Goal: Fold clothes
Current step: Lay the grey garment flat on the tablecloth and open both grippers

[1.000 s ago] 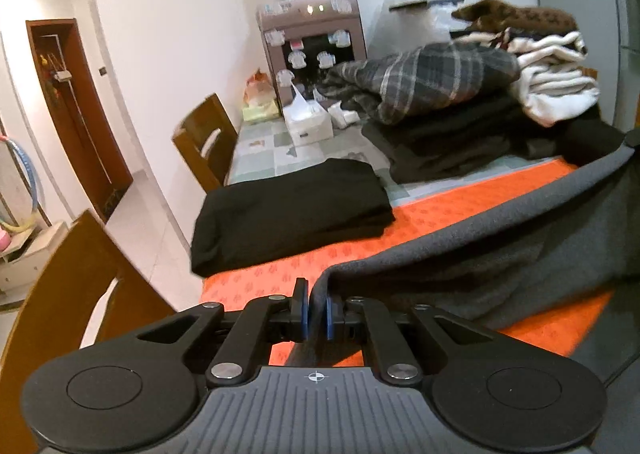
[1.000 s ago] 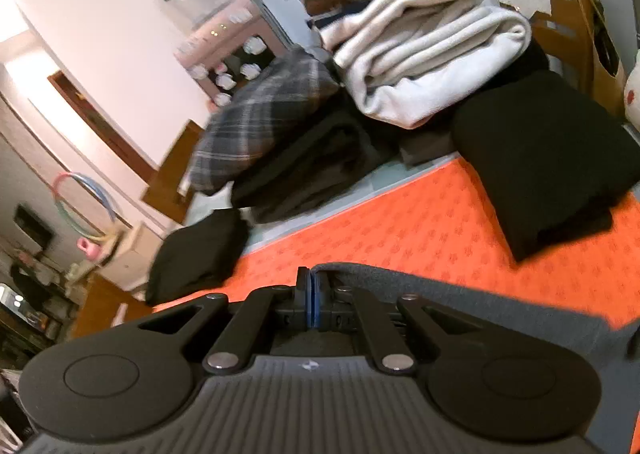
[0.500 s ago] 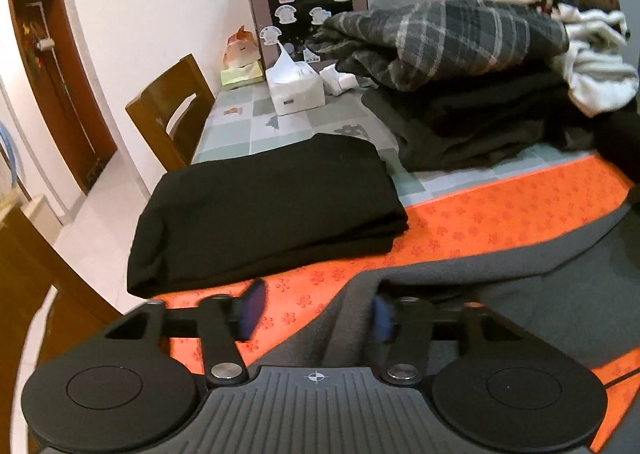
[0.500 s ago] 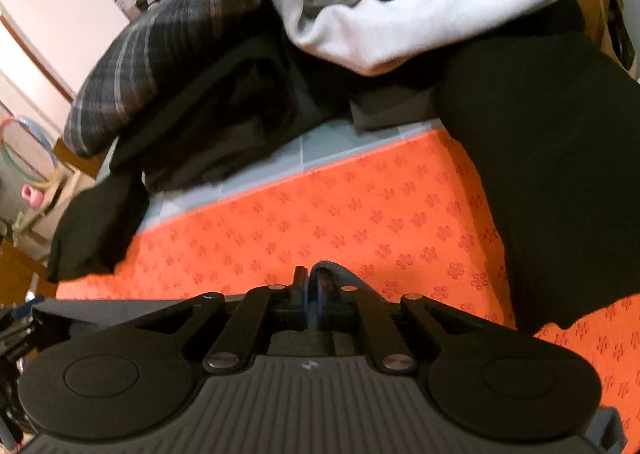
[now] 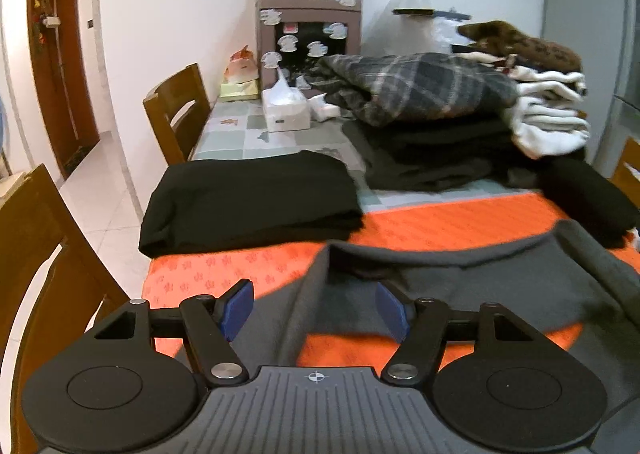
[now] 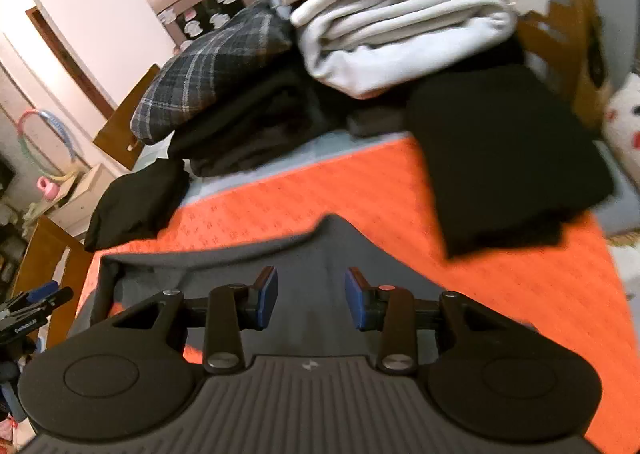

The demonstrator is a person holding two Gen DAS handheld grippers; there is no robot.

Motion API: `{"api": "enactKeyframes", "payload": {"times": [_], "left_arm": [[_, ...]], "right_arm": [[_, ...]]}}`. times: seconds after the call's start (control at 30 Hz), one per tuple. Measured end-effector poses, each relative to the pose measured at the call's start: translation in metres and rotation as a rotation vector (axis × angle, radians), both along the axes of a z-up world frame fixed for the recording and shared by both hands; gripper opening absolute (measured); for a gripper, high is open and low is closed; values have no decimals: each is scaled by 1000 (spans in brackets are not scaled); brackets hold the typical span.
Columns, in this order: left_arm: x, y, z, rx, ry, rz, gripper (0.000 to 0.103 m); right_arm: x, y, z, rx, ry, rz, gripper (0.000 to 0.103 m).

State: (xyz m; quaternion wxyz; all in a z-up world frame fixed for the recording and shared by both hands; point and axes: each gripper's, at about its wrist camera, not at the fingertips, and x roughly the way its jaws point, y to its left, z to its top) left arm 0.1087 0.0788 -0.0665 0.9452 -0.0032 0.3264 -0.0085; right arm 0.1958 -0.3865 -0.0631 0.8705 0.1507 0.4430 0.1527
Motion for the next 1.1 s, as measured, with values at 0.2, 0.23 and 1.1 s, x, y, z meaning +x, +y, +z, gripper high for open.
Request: {"api": "enactKeyframes", "payload": {"times": [0.2,0.23,1.1], "left_arm": [[-41,-15,4,-29,-1,-86,70],[-47,-18,3,-34,1,-103,70],[-162,-151,-69,117,128,-507,69]], "right_arm": [[-71,-41,4,-26,14,-95,43],[-82,-46,3,-39,19,-106,43],[-223,-30,-71,-654,-59,203,64]]}}
